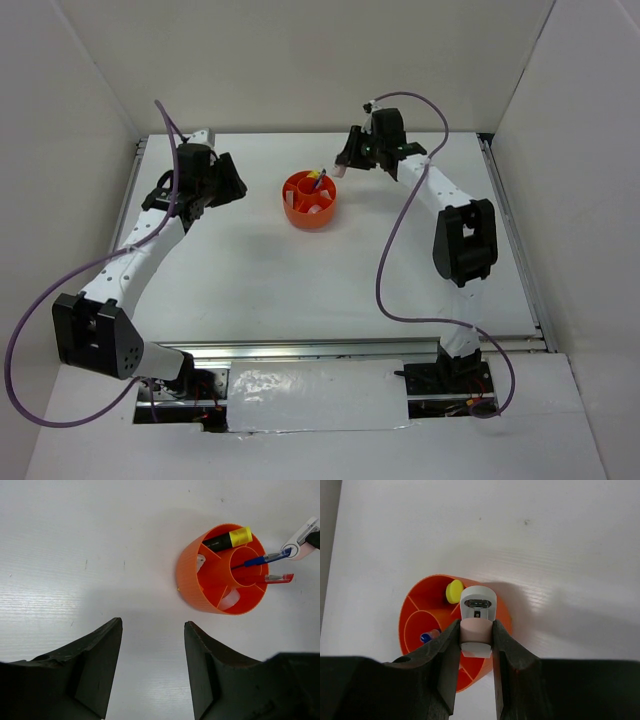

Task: Sort the stationery into containers
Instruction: Place the stapler in the storage box.

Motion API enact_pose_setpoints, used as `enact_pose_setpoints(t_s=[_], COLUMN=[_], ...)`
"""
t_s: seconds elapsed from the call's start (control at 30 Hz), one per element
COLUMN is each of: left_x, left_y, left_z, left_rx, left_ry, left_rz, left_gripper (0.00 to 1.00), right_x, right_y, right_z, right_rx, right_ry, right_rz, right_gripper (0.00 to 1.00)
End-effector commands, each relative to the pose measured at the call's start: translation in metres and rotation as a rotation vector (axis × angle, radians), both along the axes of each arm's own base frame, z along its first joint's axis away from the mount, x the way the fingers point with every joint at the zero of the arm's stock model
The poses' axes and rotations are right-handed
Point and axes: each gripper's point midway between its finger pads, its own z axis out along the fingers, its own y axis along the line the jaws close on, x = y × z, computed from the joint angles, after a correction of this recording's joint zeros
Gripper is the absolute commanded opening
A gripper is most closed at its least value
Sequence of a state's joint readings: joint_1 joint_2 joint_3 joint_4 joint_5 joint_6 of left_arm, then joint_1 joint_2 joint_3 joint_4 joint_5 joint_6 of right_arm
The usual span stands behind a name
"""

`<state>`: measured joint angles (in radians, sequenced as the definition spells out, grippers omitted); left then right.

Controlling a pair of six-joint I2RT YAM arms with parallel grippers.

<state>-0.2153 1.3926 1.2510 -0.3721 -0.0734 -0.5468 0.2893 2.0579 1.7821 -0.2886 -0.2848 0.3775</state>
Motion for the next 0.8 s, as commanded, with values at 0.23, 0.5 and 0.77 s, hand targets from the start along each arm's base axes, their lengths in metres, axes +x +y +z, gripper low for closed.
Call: enact_pose_setpoints(t_s=[0.23, 0.5, 0.77], left_x=[0.018, 0.019, 0.02], left_y=[0.0, 0.0, 0.0], left_z=[0.027, 0.023, 0.021], left_rx=[-0.007, -0.015, -0.016], left_ry=[-0.093, -0.079, -0.08], left_rz=[-0.018, -0.023, -0.029], left_gripper=[0.64, 0.64, 0.64], right_x=[-0.003, -0.002, -0.005], right_y=[0.036, 0.046, 0.047], right_z=[0.013, 0.001, -0.007], right_rx=[0.061, 0.033, -0.007], right_ry=[-0.048, -0.049, -0.055], right_rz=[0.074, 0.097, 0.111], right_gripper=[0.0, 0.0, 0.07])
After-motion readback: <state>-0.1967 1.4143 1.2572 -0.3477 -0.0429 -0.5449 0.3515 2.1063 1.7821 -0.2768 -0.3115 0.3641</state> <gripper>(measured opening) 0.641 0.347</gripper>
